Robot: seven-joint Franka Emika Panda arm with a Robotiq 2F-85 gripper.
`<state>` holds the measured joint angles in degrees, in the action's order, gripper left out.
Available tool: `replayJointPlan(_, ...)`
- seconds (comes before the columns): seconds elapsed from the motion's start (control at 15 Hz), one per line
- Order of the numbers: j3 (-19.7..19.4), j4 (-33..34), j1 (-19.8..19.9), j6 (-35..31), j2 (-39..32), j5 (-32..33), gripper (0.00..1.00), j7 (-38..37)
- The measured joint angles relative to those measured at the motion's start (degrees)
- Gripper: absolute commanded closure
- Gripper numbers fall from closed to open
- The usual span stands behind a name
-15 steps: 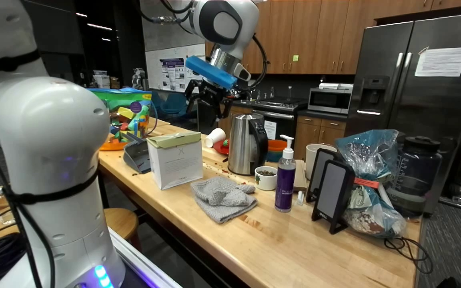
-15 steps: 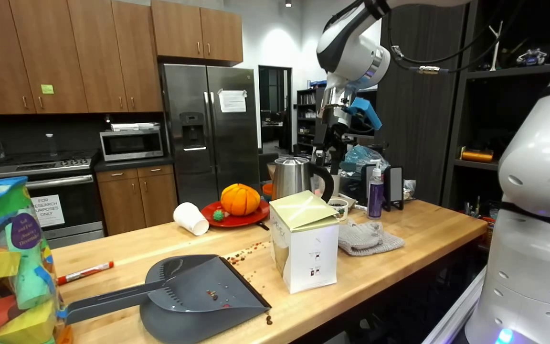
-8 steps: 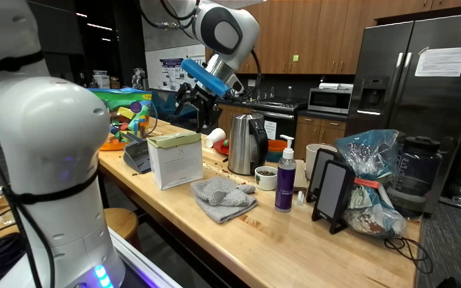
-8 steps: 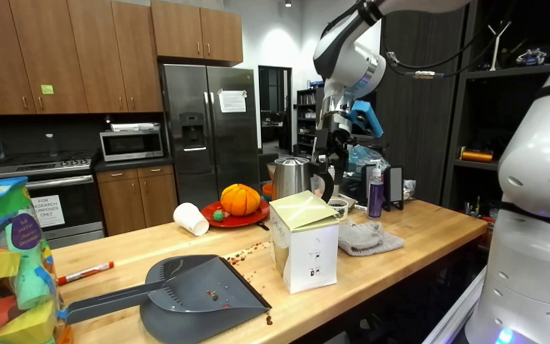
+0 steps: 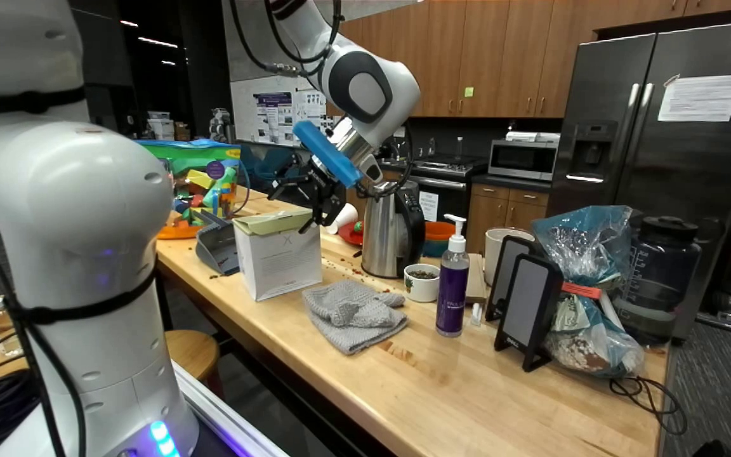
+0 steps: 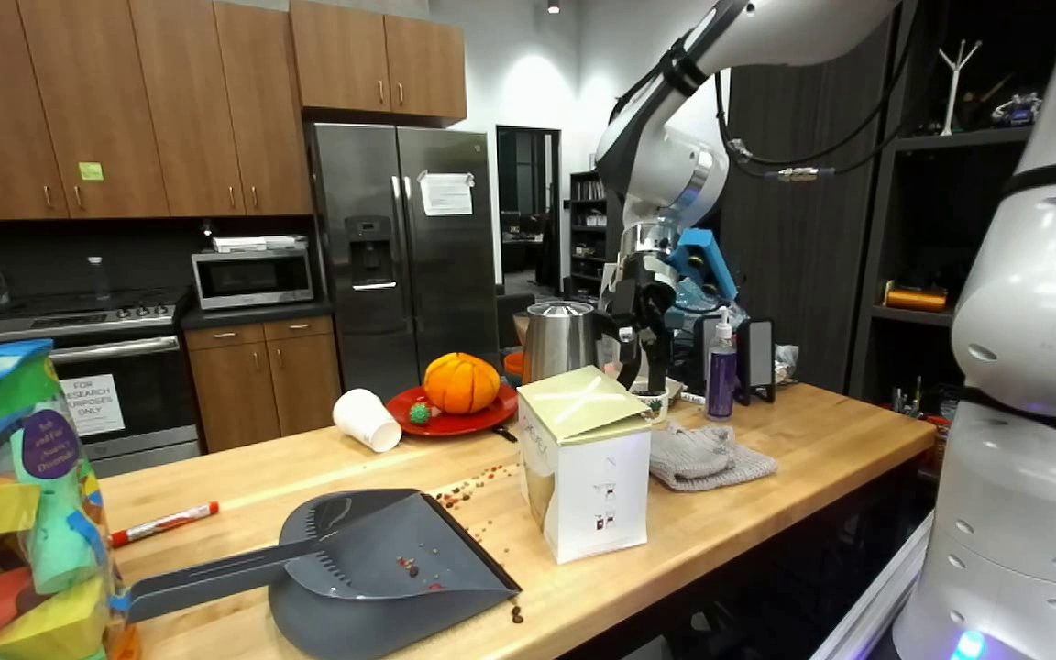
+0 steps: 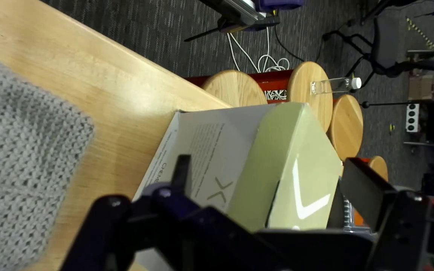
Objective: Open the box
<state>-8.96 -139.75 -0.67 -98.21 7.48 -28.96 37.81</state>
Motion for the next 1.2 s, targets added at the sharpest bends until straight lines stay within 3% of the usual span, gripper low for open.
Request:
replayJointPlan(0.73, -0.6, -0.5, 4.5, 3.4, -4.2, -5.6, 0.0, 15.0)
replayJointPlan(1.2, -0.6, -0.7, 4.8, 0.8, -5.8, -10.1, 0.0, 20.7)
